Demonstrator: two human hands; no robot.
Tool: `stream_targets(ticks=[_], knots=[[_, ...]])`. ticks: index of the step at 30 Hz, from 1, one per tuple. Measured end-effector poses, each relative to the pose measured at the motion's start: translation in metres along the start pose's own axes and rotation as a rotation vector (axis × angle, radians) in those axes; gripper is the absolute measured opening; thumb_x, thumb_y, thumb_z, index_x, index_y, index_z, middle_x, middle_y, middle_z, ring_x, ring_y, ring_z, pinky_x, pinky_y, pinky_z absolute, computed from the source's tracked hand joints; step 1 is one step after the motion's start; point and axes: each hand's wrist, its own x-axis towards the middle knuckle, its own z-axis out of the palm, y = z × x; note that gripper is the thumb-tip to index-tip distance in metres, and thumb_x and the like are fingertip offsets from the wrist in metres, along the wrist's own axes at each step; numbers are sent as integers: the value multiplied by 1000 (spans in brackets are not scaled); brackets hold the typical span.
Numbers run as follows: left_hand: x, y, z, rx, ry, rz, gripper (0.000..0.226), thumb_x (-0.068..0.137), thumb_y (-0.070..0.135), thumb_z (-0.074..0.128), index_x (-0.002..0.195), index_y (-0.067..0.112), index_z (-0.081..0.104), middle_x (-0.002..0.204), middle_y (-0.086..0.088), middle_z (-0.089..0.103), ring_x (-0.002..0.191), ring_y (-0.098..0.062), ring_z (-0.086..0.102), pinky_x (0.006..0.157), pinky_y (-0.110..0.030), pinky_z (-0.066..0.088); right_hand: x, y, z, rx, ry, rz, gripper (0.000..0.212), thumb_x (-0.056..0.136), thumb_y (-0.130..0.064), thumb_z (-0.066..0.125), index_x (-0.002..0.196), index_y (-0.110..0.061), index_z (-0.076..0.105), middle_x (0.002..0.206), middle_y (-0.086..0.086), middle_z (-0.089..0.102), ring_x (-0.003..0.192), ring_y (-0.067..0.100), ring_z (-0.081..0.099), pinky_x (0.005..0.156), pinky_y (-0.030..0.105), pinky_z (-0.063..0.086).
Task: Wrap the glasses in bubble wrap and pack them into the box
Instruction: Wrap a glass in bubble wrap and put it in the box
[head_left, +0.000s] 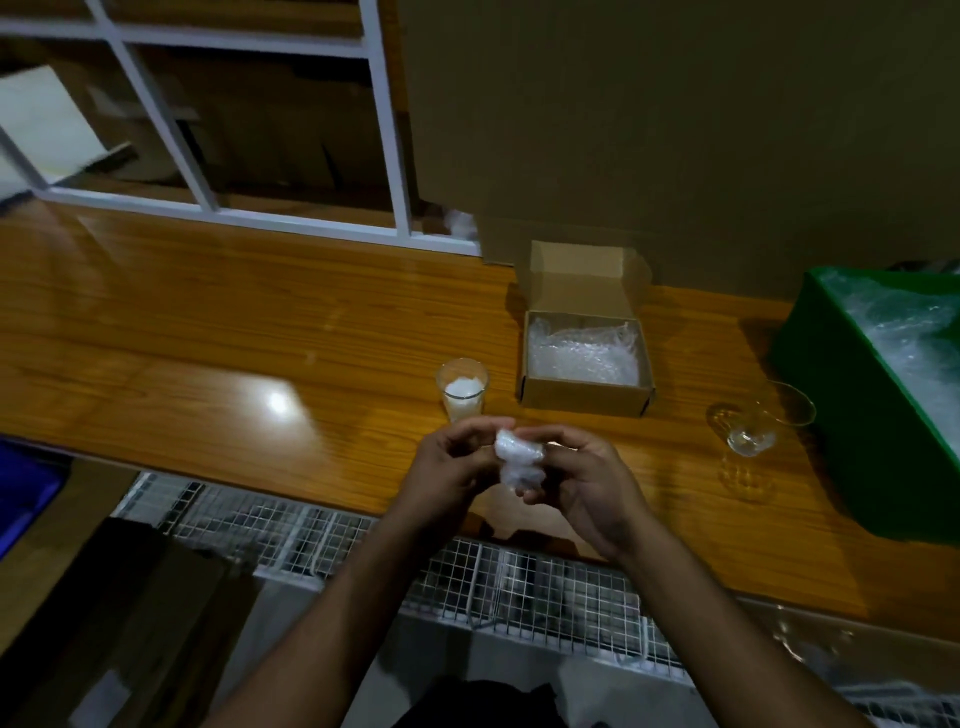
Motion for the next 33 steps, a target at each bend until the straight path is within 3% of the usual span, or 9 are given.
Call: stream_targets(ticks=[4,8,11,14,18,23,27,29,33], knots=[[2,3,-31,-23,91,44,34,94,-7,50,113,11,71,107,-8,75,96,-24,70,76,-33,58,24,-17,12,-159,-14,-106,23,95,-7,51,90,3,71,96,16,72,84,32,68,61,36,56],[20,-2,-70,370,300,256,33,89,8,71,114,28,67,113,5,71,102,-11,66,75,-23,55,61,-43,20,-802,33,-386,22,93,-28,69,81,-10,73,74,6,68,71,23,65,59,37,52],[41,-7,-88,589,298,252,58,80,27,83,131,29,57,133,10,60,118,-7,57,87,-27,51,84,-55,31,-1122,-5,-446,6,86,-27,76,88,-21,76,70,-9,62,62,-1,55,56,21,39],[61,-10,-91,688,213,242,84,71,35,89,143,26,47,144,8,52,128,-7,50,95,-28,48,99,-61,44,-1343,-36,-423,10,87,-22,75,93,-28,72,69,-14,56,61,0,53,55,20,36],[76,-13,-79,680,140,206,85,68,29,92,141,25,49,133,9,59,118,-6,54,84,-6,44,108,-60,56,-1589,-112,-397,52,81,-17,78,117,-33,44,81,1,57,71,19,56,56,36,46],[84,-20,-80,706,106,309,65,75,17,87,133,21,57,111,13,64,96,9,59,75,-2,43,116,-56,71,-1909,-143,-350,37,86,-12,70,118,-30,63,103,5,62,94,25,60,71,39,53],[88,-22,-87,687,95,329,65,75,18,87,133,20,57,111,9,68,99,5,62,79,-6,46,123,-52,81,-1980,-193,-326,37,86,-13,73,121,-25,70,116,5,57,100,25,60,76,34,51],[89,-23,-90,687,89,317,66,75,20,87,133,25,56,115,8,68,104,-7,64,81,-5,46,127,-52,80,-1956,-159,-318,37,86,-12,74,120,-26,70,111,4,65,97,22,62,72,32,50],[88,-24,-89,690,99,371,74,73,17,88,134,32,51,114,11,66,110,-12,64,85,-7,47,125,-43,76,-2008,-11,-421,29,81,-27,77,107,-28,66,97,4,67,95,25,62,72,36,52]])
